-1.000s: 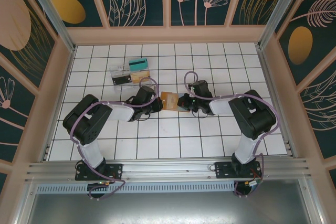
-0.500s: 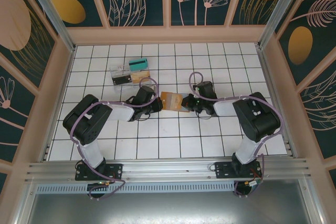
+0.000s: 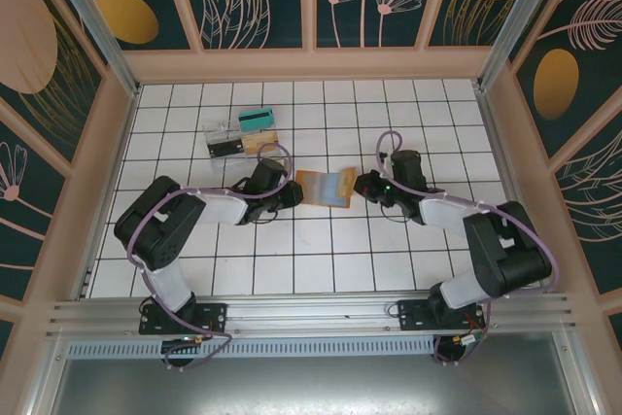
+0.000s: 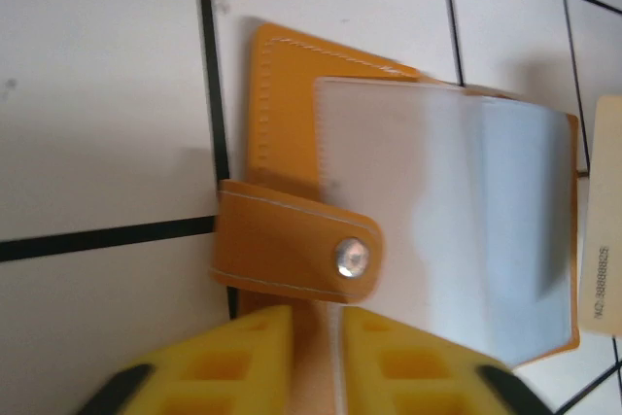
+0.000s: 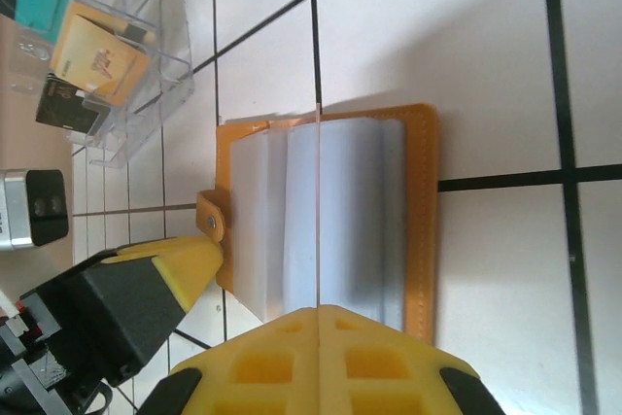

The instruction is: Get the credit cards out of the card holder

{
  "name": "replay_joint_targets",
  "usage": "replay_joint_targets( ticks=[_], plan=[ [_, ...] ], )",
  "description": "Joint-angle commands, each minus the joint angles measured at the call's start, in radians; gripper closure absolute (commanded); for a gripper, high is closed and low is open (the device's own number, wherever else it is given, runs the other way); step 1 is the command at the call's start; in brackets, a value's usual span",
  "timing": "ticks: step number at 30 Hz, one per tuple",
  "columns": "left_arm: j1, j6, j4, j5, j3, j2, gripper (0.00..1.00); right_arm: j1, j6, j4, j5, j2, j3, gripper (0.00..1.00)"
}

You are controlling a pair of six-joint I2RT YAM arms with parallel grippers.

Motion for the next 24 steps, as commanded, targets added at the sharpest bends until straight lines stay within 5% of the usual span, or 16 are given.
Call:
replay_joint_targets(
  ticks=[1,4,10,16,24],
  plan=[
    [0.004,-0.010,-0.033,-0.006,-0.014,-0.097,0.55,-0.012,-0.045,-0.044,0.011,-0.082,-0.024,1.00],
    [0.002,-0.029,0.008,0.025,-0.027,-0.169,0.45,-0.013,-0.067,-0.014,0.007,-0.155,-0.047,1.00],
    [0.004,-0.111,0.240,0.179,-0.081,-0.268,0.43,-0.012,-0.078,0.135,-0.046,-0.290,-0.094,1.00],
    [0.004,-0.228,0.469,0.316,-0.115,-0.249,0.48,-0.009,-0.076,0.317,-0.192,-0.333,-0.131,1.00],
    [0.004,-0.261,0.537,0.347,-0.124,-0.235,0.57,-0.003,0.008,0.487,-0.282,-0.273,-0.143,1.00]
  ],
)
